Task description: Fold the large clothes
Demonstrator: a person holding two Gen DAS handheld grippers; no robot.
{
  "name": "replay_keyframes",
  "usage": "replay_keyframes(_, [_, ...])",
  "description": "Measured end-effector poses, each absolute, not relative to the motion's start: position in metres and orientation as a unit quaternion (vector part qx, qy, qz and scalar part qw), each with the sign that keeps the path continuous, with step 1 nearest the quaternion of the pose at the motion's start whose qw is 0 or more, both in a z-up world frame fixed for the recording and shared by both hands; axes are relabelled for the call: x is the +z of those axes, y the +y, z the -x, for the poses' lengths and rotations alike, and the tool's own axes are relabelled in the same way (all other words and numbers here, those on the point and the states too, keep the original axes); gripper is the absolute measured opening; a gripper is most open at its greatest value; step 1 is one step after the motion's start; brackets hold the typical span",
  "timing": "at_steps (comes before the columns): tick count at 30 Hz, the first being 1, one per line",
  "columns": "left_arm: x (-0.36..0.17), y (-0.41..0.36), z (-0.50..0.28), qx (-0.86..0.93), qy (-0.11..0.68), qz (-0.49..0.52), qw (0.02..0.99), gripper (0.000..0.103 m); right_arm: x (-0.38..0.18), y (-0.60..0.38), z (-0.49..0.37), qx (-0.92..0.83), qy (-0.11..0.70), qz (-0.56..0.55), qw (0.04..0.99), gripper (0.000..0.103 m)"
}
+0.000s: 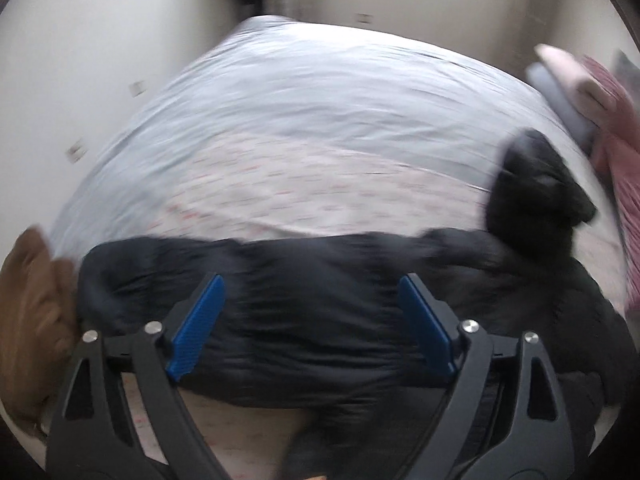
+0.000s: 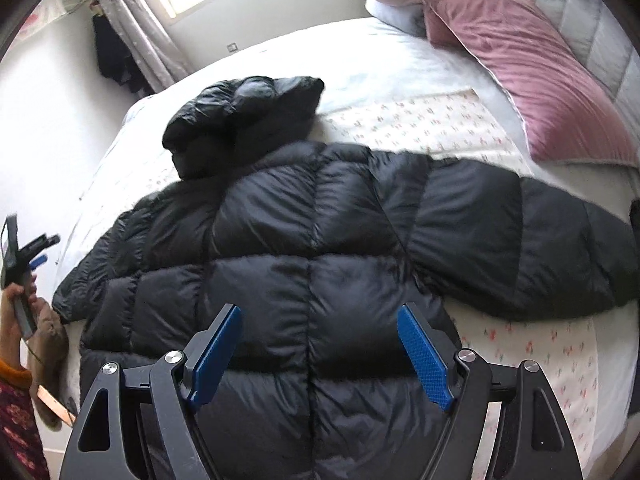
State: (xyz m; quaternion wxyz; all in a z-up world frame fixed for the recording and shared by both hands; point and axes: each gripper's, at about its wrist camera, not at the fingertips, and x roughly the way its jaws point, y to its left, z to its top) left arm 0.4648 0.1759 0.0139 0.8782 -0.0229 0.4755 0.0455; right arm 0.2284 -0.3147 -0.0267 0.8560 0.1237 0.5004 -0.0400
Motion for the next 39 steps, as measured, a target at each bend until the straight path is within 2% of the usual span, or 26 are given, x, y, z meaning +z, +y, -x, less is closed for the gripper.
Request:
replay_keyframes(12, [-0.010,-0.007,-0.516,-0.075,0.469,-0.071,0.877,0.089,-0.047,-0.325,-0.283,-0.020,0.511,-0.114,0.852,0.081])
replay_keyframes(18, [-0.030,-0.071,-0.543,-0.082,0.448,-0.130,0.881,0.089,-0.063,-0.336,-0.301,-0.022,0.514,-0.112,0.850,0.081])
replay_keyframes(21, [-0.037,-0.087,-0.559,-0.078,0.437,-0.135,0.886,0.085,-0.070,-0.342,-0.309,-0.021,0.517,-0.115,0.848,0.081])
replay_keyframes(24, [-0.048,-0.090,-0.576,-0.067,0.448,-0.142,0.880,0.072,-0.079,-0.346,-0.319,-0.022,0.520,-0.119,0.846,0.081])
replay_keyframes(26, [-0.056,-0.085,-0.589,-0.047,0.457,-0.153,0.875,0.045,-0.086,-0.347,-0.326,-0.024,0.522,-0.119,0.844,0.081])
replay_keyframes(27, [-0.059,-0.077,-0.597,-0.040,0.465,-0.145,0.873,0.034,-0.088,-0.347,-0.328,-0.024,0.523,-0.120,0.844,0.081])
replay_keyframes(28, [-0.060,-0.067,-0.603,-0.038,0.474,-0.126,0.871,0.011,-0.092,-0.346,-0.331,-0.022,0.524,-0.122,0.843,0.081])
replay_keyframes(31, [-0.053,-0.032,-0.603,-0.043,0.462,-0.051,0.885,0.007,-0.101,-0.345,-0.338,-0.017,0.529,-0.127,0.839,0.081])
replay_keyframes(39, [-0.018,-0.022,-0.530,-0.114,0.377,-0.063,0.917,0.006,-0.095,-0.331,-0.332,0.000,0.528,-0.129,0.839,0.081])
